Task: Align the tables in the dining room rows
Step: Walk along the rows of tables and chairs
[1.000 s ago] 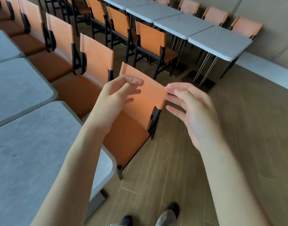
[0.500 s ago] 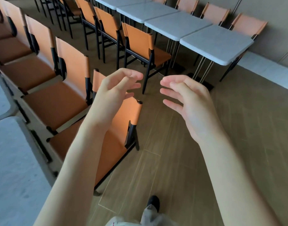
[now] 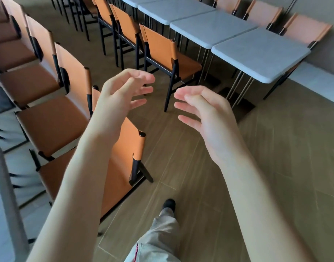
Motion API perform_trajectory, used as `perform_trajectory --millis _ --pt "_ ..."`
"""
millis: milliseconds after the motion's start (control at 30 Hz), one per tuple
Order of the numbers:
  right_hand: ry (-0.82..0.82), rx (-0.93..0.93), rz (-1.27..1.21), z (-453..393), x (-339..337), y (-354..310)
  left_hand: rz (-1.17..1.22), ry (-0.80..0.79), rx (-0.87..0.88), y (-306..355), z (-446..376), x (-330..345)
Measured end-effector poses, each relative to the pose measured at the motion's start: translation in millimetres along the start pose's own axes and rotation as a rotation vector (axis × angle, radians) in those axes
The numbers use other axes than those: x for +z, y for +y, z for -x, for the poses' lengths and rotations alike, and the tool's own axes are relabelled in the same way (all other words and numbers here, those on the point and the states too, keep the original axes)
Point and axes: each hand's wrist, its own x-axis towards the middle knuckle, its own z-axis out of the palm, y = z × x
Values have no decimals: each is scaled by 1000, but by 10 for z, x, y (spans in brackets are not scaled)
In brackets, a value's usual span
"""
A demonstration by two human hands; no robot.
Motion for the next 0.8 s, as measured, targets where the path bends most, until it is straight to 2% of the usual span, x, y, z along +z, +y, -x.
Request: perform_trajectory --millis 233,467,800 --pt "-95 -44 40 -885 -123 -53 15 61 9 -78 -714 221" --pt "-251 -106 61 -1935 40 -316 24 205 45 49 -1524 68" --pt "-438 -67 14 -3033 258 -172 -71 380 -48 -252 -2228 -6"
